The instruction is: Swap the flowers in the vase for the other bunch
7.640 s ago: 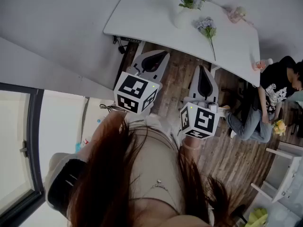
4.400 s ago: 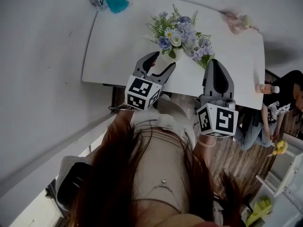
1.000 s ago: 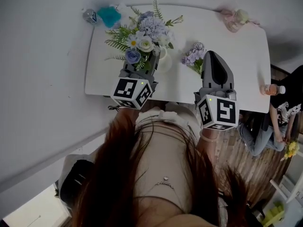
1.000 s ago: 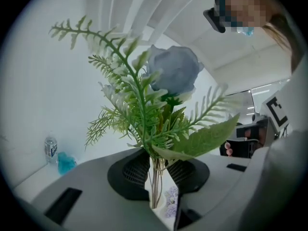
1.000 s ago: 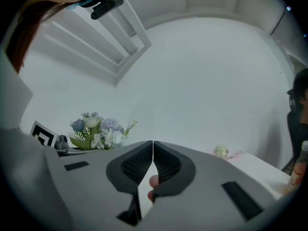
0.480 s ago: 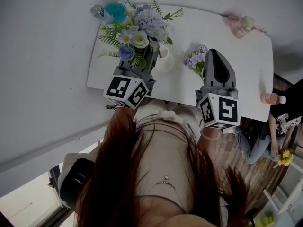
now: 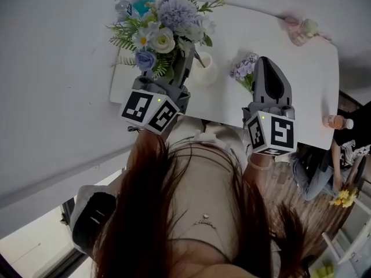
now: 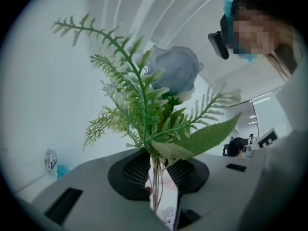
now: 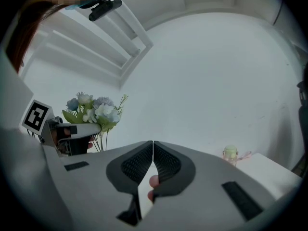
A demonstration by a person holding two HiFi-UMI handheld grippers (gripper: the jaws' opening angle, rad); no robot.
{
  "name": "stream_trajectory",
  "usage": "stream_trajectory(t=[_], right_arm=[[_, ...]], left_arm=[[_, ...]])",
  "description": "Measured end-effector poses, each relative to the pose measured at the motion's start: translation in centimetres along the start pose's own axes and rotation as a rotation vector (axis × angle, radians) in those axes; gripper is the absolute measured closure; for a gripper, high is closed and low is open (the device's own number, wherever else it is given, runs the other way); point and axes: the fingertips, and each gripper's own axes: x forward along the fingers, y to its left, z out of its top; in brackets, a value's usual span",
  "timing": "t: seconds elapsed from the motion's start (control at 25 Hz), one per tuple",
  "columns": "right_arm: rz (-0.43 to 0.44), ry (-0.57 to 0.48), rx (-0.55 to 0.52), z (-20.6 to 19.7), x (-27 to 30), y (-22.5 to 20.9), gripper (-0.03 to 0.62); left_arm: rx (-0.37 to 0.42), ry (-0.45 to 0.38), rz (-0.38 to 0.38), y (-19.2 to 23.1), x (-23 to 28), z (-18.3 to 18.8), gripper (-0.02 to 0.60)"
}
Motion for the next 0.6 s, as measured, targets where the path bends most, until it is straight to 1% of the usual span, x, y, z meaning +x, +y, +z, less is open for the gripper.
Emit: stream_trajectory(t=[0.28,0.6], right_arm=[[-0.036,0.006,0.016,-1.3,-0.4,-0.4,0.566],[-0.072,0.012,0.048,-2.8,-0.1,-1.2,0.566]], left_arm=[[0.010,-0.014,-0.037,-0.4,0.0,0.5,0.494],[-0.023,-0.010,-0.084,-0.5,0.1,0.6,0.494]])
